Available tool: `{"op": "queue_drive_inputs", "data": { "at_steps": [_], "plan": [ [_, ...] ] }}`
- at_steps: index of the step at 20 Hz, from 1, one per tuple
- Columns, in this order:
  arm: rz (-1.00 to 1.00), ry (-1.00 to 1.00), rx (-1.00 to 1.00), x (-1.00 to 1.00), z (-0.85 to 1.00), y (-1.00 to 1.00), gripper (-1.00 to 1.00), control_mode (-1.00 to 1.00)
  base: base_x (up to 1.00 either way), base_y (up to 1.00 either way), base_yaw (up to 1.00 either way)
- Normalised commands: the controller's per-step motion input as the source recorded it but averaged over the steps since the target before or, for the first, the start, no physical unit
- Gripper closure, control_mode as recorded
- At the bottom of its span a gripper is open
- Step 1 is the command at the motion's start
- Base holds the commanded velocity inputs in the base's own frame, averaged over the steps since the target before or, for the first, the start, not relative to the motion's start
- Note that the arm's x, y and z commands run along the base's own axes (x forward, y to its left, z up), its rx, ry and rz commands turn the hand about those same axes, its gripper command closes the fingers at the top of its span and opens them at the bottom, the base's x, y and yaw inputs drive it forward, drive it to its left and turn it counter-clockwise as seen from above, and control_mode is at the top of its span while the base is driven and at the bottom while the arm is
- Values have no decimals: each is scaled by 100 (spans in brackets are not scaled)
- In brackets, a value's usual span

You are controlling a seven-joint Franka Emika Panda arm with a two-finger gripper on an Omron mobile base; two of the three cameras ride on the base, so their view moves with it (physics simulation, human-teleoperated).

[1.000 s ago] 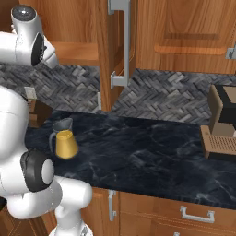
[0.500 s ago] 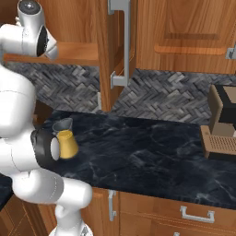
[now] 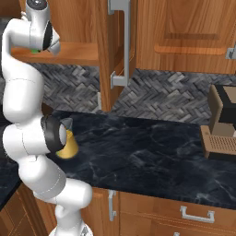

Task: There is a tray on the dining counter. Grab the cup, mug, and pitcher and place them on the tray. The pitcher may be placed next to the tray if it cannot fit the tray.

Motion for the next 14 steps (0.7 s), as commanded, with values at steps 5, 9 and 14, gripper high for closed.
{"op": "queue_drive_inputs", "data": {
  "at_steps": [5, 9, 14],
  "plan": [
    [0, 0, 4, 16, 3, 10, -100, -100, 0, 0, 0],
    [0, 0, 5, 8, 5, 12, -100, -100, 0, 0, 0],
    [0, 0, 5, 8, 6, 17, -100, -100, 0, 0, 0]
  ]
}}
